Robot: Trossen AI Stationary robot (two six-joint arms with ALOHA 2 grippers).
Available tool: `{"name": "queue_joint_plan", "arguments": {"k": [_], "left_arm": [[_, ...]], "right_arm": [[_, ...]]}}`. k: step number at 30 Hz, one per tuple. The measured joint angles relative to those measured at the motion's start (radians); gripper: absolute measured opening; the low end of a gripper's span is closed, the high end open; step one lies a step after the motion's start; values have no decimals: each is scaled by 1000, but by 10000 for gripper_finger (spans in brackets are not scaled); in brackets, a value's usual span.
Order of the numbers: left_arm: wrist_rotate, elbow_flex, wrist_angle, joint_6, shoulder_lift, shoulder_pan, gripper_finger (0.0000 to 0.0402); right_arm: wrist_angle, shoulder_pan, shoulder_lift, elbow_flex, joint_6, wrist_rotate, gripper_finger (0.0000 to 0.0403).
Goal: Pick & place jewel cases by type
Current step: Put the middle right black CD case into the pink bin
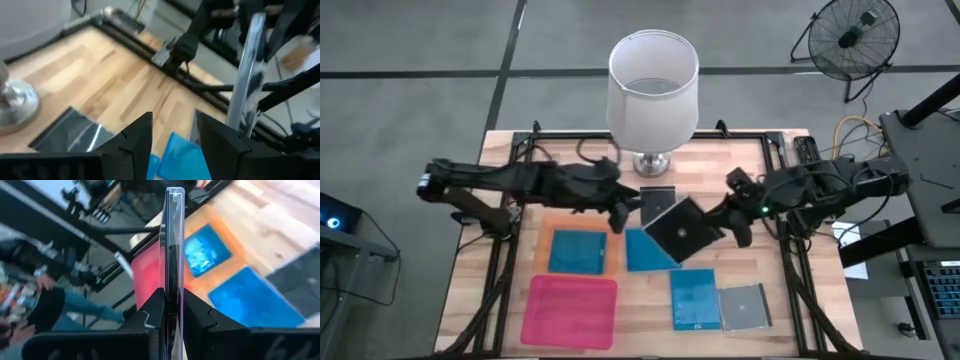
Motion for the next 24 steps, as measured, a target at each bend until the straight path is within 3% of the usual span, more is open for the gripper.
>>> {"name": "queue_joint_plan", "arguments": {"k": [6,13,19,24], "left_arm": [[-120,-149,58,11,-156,-43,138],[-119,-275,65,9,-284,-80,138],[-116,-352,48,5,-382,-105,138],[-176,-404,22,-15,-469,-106,138]], "right_arm": [[25,-8,150,100,-42,-64,28],[139,-30,375,223,-64,-218,28],[136,-45,598,439,-113,-288,28],[125,-56,761,648,-167,-353,28]]}}
